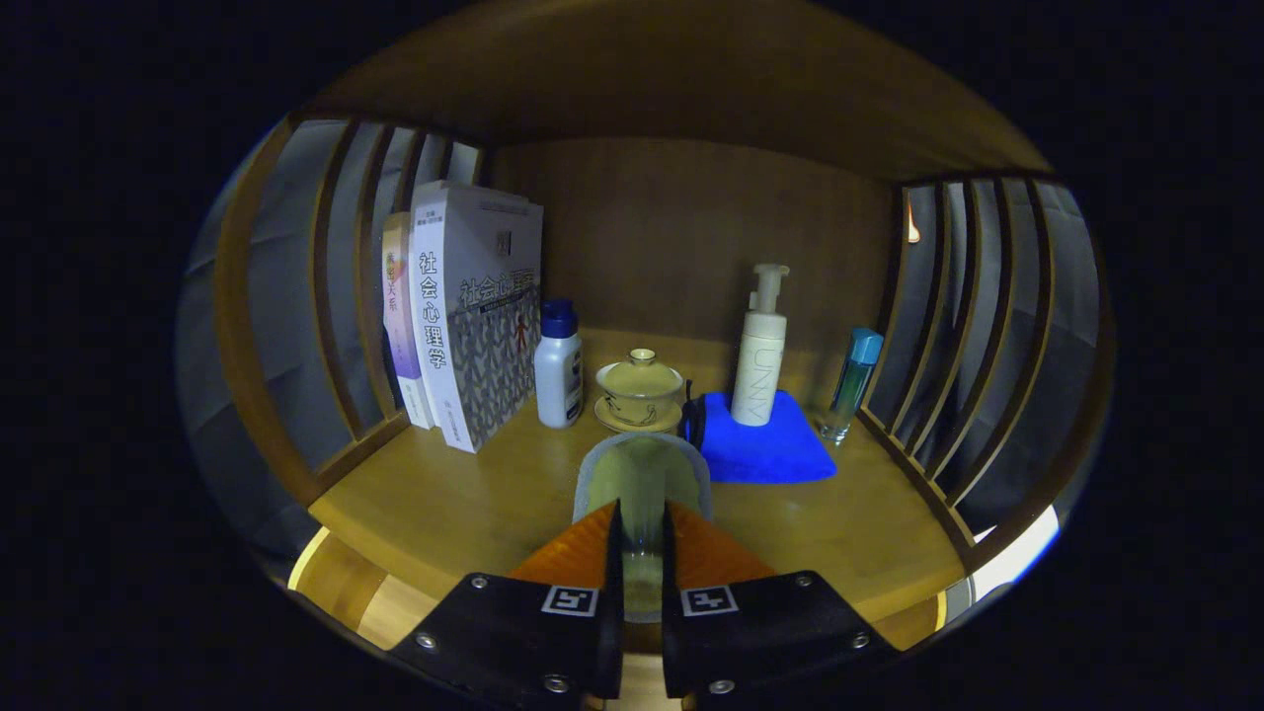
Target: Pull open the drawer, take out the items inside it, and place them on the countertop above the cabinet.
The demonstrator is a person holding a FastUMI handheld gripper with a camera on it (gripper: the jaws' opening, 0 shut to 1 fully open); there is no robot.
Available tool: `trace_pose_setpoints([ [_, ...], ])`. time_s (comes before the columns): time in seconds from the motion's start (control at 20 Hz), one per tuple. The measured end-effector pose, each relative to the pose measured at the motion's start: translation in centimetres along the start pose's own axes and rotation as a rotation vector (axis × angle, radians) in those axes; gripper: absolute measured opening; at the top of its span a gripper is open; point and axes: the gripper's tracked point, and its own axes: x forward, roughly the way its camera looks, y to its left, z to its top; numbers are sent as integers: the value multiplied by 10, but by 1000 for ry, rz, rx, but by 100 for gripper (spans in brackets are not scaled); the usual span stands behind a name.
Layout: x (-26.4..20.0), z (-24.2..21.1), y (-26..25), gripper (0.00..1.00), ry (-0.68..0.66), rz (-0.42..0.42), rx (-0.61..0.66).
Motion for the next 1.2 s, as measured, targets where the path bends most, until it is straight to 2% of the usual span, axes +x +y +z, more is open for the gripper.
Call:
trace_pose_setpoints([
  [0.1,7,1,-3,18,-2,8,29],
  [0.35,13,-3,-8,25,-13,-11,-16],
  [0.5,6,19,-11,28,-104,-33,-59],
  [0.55,0,26,-13,32,-140,-45,-53],
  [0.65,-16,40,-13,62,-214,-53,3],
  [0.75,-39,54,-2,91,-298,6,79],
  [0.8,-54,62,-1,95,-349,21,116],
  [0.9,-88,73,-6,95,-439,19,151],
  [1.1,-154,61,-15,95,-496,-13,151],
  [1.2,-192,55,-9,95,-554,20,120],
])
